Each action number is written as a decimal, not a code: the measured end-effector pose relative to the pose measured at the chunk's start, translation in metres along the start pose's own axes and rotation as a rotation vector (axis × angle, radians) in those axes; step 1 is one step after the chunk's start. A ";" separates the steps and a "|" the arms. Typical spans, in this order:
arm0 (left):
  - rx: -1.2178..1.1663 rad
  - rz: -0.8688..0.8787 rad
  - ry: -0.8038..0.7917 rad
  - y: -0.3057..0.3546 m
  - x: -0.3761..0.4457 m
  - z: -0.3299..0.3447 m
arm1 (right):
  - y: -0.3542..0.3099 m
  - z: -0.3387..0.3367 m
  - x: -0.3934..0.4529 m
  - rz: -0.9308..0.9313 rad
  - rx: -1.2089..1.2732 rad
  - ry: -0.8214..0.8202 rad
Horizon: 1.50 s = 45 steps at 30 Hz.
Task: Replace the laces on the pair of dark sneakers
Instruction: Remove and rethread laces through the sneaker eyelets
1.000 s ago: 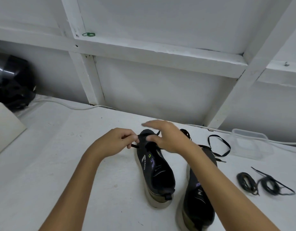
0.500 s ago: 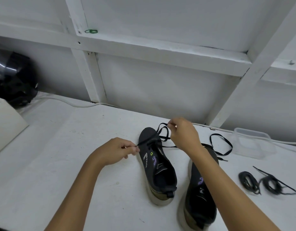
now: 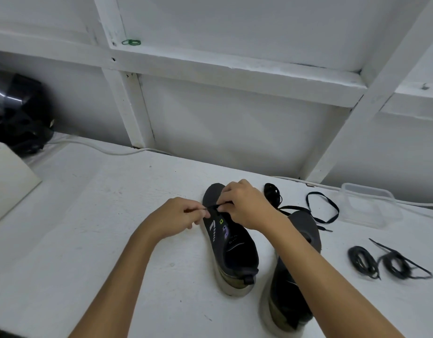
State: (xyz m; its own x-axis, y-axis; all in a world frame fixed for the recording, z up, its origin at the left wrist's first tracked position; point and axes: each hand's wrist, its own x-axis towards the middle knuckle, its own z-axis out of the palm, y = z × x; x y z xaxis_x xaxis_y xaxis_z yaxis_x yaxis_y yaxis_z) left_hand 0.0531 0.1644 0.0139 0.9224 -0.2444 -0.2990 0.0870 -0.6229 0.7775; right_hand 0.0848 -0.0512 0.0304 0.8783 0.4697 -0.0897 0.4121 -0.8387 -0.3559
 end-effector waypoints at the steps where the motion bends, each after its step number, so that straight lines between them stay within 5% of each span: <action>1: 0.017 -0.003 0.008 0.001 -0.001 0.000 | -0.001 -0.001 0.001 -0.004 -0.013 0.026; 12: -0.109 0.132 0.384 0.013 0.001 0.017 | -0.009 -0.005 -0.003 -0.061 -0.223 0.068; 17: -0.017 0.221 0.377 0.015 0.003 0.016 | -0.009 -0.005 -0.003 -0.075 -0.212 0.054; 23: 0.185 0.068 0.272 0.005 0.010 0.023 | -0.010 -0.003 -0.009 0.125 -0.061 0.211; 25: 0.103 -0.013 0.294 -0.001 0.010 0.028 | -0.004 -0.009 -0.016 0.288 0.064 0.132; 28: -0.040 -0.106 0.317 -0.008 0.010 0.038 | 0.003 -0.016 -0.029 0.473 0.221 -0.248; 33: -0.215 -0.164 0.316 -0.009 0.013 0.049 | 0.001 -0.018 -0.038 0.456 0.204 -0.477; 45: -0.371 -0.222 0.375 -0.008 0.031 0.035 | -0.001 0.012 -0.036 0.486 0.537 -0.255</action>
State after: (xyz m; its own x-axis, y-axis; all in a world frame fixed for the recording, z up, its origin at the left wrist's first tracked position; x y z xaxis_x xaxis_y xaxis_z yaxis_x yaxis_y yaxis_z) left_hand 0.0675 0.1360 -0.0205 0.9315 0.1848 -0.3132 0.3577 -0.3103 0.8808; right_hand 0.0494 -0.0639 0.0234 0.8206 0.1865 -0.5403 -0.2373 -0.7488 -0.6189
